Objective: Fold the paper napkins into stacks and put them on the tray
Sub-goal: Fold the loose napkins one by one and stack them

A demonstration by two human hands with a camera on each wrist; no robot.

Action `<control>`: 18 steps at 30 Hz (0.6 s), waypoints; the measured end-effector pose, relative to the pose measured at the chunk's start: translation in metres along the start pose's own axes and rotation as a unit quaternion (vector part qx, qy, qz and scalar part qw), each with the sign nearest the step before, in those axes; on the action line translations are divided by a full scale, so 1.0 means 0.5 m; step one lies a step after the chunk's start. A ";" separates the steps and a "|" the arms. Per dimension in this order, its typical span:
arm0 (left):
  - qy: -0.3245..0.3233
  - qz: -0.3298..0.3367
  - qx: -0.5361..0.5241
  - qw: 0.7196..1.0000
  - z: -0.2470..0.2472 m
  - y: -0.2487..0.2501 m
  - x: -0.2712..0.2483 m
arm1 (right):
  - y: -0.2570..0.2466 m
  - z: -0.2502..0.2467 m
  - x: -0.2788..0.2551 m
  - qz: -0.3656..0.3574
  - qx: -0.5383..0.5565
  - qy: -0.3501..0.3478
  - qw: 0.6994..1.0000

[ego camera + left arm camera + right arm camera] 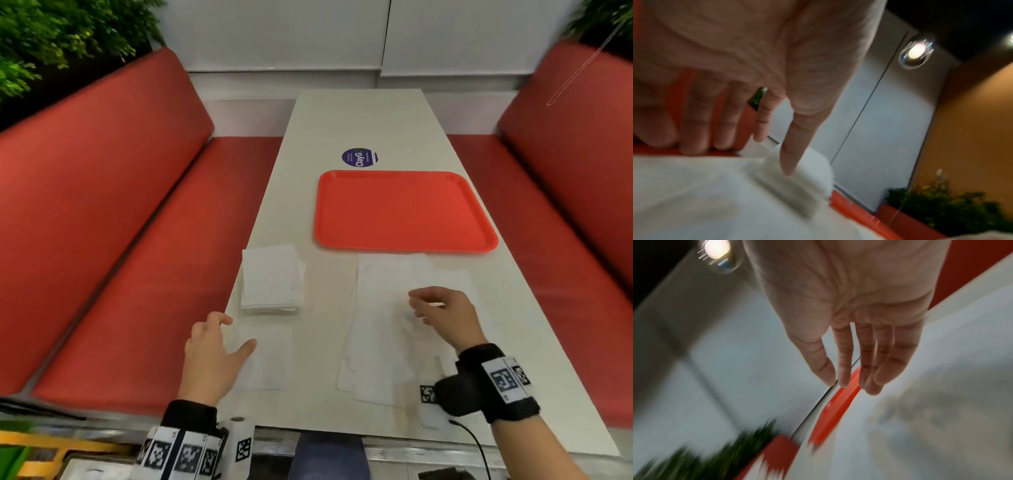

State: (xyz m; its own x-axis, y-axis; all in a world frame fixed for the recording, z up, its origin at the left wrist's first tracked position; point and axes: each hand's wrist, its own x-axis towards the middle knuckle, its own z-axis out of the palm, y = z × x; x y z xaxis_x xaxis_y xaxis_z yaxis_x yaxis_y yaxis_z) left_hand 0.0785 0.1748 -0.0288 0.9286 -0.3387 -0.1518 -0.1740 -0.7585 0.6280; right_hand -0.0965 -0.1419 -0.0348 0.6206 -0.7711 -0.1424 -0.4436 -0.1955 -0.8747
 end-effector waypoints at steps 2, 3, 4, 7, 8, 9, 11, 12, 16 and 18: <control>0.009 0.064 0.001 0.998 -0.012 0.049 -0.027 | 0.023 -0.056 0.014 0.025 0.045 0.064 0.997; -0.008 0.086 -0.032 0.996 -0.009 0.077 -0.038 | 0.035 -0.077 0.017 0.034 0.053 0.089 0.994; -0.035 0.099 -0.073 0.992 0.003 0.105 -0.046 | 0.046 -0.093 0.020 0.043 0.058 0.106 0.992; -0.118 0.125 -0.140 0.975 0.069 0.183 -0.052 | 0.067 -0.116 0.017 0.075 0.101 0.114 0.985; -0.135 0.132 -0.144 0.971 0.096 0.205 -0.047 | 0.068 -0.115 0.014 0.085 0.118 0.108 0.983; -0.150 0.134 -0.140 0.970 0.124 0.225 -0.040 | 0.065 -0.110 0.008 0.093 0.130 0.095 0.983; -0.177 0.135 -0.102 0.970 0.176 0.258 -0.023 | 0.053 -0.092 -0.006 0.109 0.153 0.059 0.980; -0.193 0.131 -0.071 0.970 0.201 0.269 -0.013 | 0.046 -0.079 -0.015 0.120 0.166 0.037 0.978; -0.257 0.119 0.058 0.957 0.254 0.298 0.007 | 0.034 -0.023 -0.036 0.151 0.159 -0.050 0.974; -0.264 0.119 0.076 0.954 0.267 0.307 0.006 | 0.040 -0.005 -0.036 0.153 0.147 -0.045 0.976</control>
State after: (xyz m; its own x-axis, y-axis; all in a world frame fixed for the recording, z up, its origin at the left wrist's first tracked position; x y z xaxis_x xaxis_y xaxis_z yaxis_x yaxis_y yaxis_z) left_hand 0.0108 -0.0168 -0.0349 0.5698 -0.7138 -0.4073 -0.4414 -0.6839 0.5809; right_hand -0.1184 -0.1334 -0.0484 0.5482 -0.7068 -0.4471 -0.4209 0.2289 -0.8778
